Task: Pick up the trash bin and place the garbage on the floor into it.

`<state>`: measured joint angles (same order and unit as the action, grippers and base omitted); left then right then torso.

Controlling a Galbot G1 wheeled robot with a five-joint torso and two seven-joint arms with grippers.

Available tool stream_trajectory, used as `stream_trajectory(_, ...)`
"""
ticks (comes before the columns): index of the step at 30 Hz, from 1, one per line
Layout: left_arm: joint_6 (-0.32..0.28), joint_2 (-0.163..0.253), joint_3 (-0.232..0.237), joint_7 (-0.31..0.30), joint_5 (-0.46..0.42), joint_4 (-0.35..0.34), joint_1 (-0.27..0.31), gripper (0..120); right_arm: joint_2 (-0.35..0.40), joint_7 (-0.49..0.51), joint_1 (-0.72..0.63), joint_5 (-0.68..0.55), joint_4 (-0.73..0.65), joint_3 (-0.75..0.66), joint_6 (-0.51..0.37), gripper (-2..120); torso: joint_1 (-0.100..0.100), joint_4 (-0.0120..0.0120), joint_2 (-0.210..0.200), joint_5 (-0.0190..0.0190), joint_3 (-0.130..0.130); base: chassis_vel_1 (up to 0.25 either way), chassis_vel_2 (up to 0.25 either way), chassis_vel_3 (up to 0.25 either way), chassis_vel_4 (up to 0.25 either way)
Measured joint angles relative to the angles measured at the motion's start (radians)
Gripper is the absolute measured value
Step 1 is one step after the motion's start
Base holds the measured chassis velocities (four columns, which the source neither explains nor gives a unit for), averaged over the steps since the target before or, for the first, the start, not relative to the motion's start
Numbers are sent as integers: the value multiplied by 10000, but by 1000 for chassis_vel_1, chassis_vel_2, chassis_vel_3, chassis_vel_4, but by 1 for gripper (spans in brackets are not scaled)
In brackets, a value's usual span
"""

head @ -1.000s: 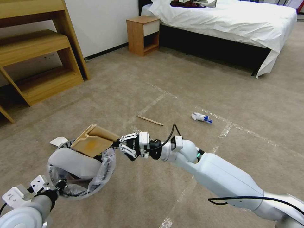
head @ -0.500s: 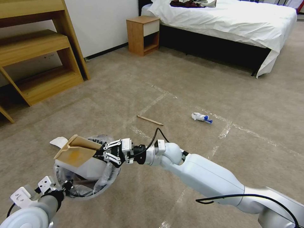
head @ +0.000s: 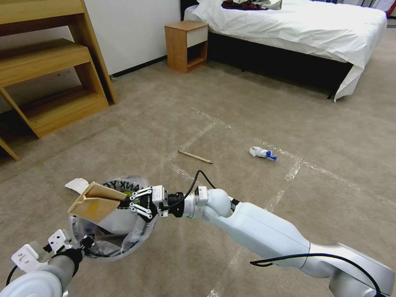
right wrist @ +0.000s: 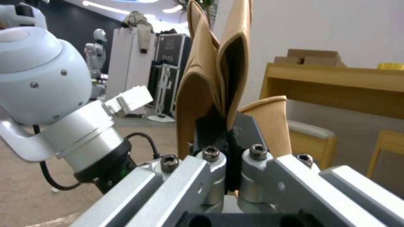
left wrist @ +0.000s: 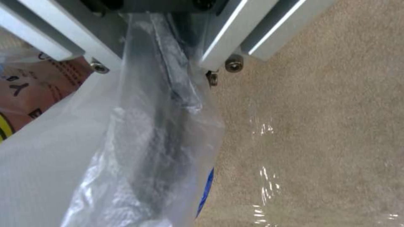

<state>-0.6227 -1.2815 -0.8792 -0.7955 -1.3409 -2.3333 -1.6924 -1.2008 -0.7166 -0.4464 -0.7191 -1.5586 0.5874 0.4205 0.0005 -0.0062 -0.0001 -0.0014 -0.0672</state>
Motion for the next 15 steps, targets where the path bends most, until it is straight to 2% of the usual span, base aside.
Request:
stream_trajectory(7,18,50,-29,-5,-24,-2,-15,0,54,196,-78,304,131,-77,225,0,0,0,0,0,0,0,0,0,0)
stream_trajectory(10,38,94,-46,-8,-49,1,-21,0,73,210,-84,395,196,-141,242,12,0,0,0,0,0,0,0,0,0)
stream_trajectory(11,38,94,-46,-8,-49,1,-21,0,73,210,-84,395,196,-141,242,12,0,0,0,0,0,0,0,0,0)
stream_trajectory(13,45,146,-64,-15,-72,7,-3,0,85,209,-86,401,205,-165,221,22,0,0,0,0,0,0,0,0,0)
stream_trajectory(15,50,161,-69,-17,-83,10,5,0,87,206,-86,405,211,-169,214,23,0,0,0,0,0,0,0,0,0)
